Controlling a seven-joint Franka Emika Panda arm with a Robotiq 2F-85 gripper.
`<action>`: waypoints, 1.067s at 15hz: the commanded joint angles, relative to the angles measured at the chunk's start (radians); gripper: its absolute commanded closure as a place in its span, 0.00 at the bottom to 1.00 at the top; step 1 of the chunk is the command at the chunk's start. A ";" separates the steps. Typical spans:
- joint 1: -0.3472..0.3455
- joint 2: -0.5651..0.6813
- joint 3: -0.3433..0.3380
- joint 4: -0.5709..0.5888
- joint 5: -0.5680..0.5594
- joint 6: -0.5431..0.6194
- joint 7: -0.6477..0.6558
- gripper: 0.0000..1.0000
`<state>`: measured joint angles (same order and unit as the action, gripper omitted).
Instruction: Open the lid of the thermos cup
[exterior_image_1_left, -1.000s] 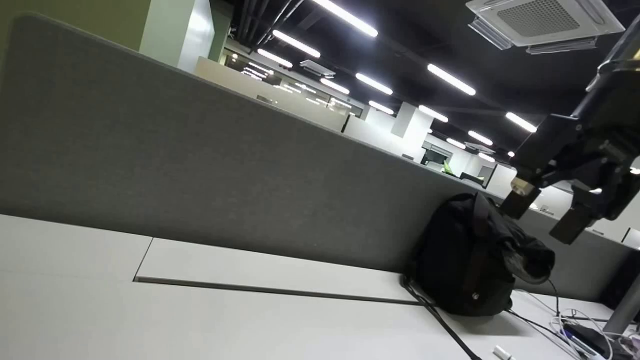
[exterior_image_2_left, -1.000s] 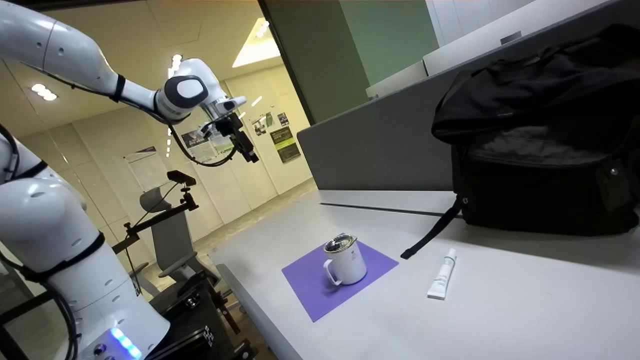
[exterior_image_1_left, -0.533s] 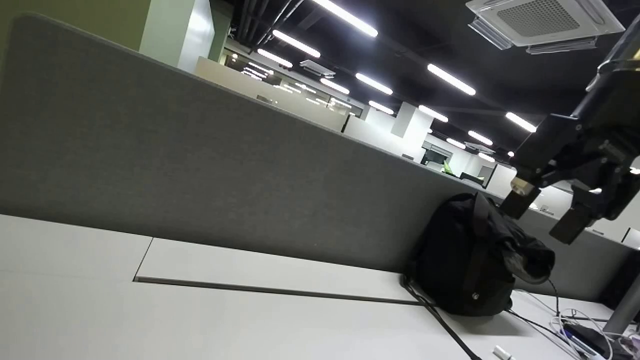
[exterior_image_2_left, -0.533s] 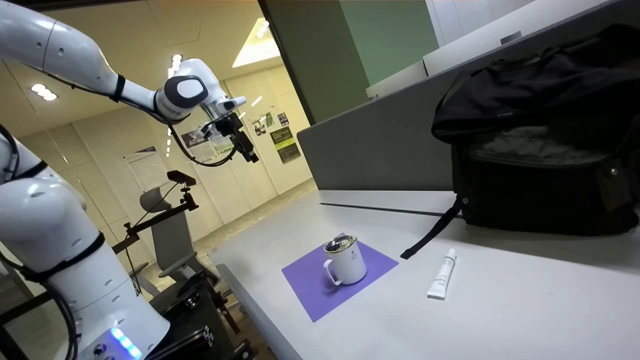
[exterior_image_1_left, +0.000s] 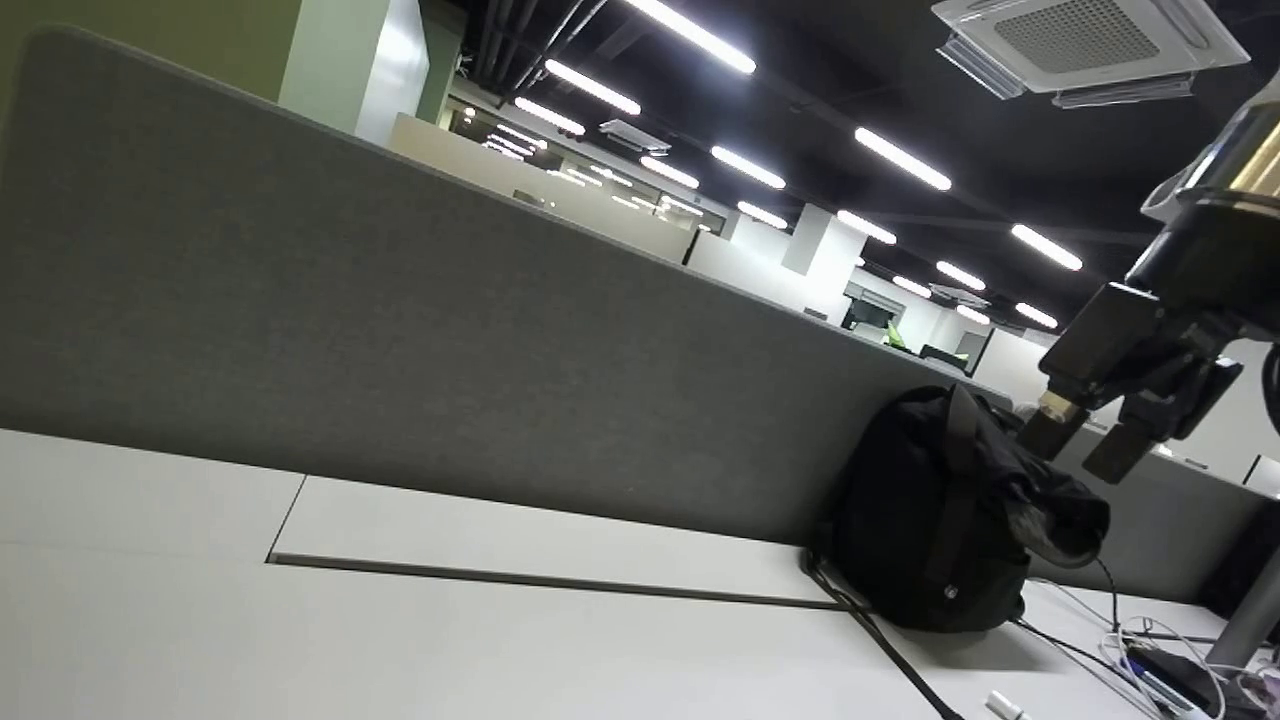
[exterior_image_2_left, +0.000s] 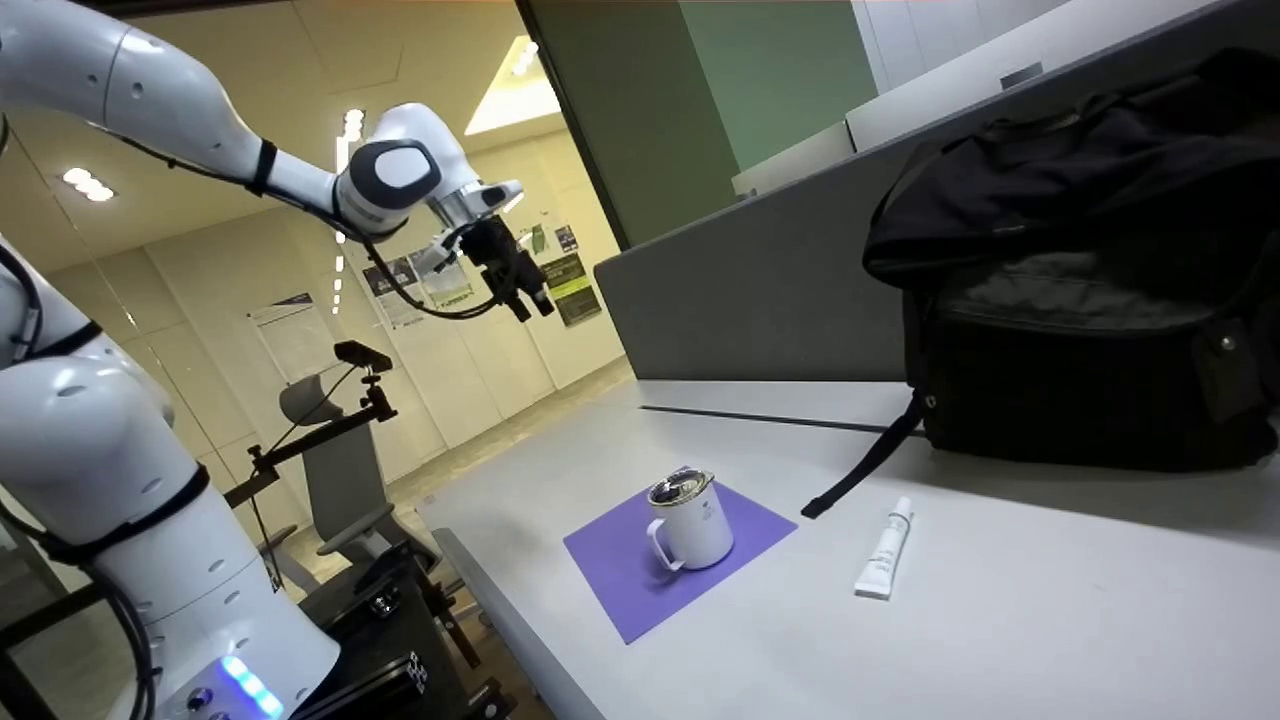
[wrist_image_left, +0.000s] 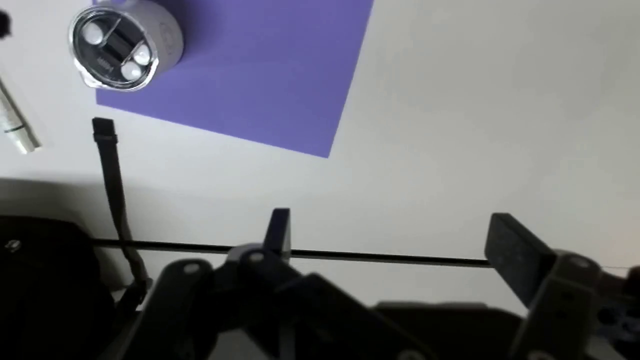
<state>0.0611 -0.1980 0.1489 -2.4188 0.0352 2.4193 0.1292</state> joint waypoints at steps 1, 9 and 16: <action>-0.032 0.075 -0.076 0.059 -0.048 0.018 -0.125 0.00; -0.132 0.088 -0.171 0.053 -0.255 -0.137 -0.073 0.00; -0.137 0.102 -0.190 0.064 -0.228 -0.215 -0.100 0.00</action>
<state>-0.0819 -0.0954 -0.0355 -2.3563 -0.1928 2.2063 0.0287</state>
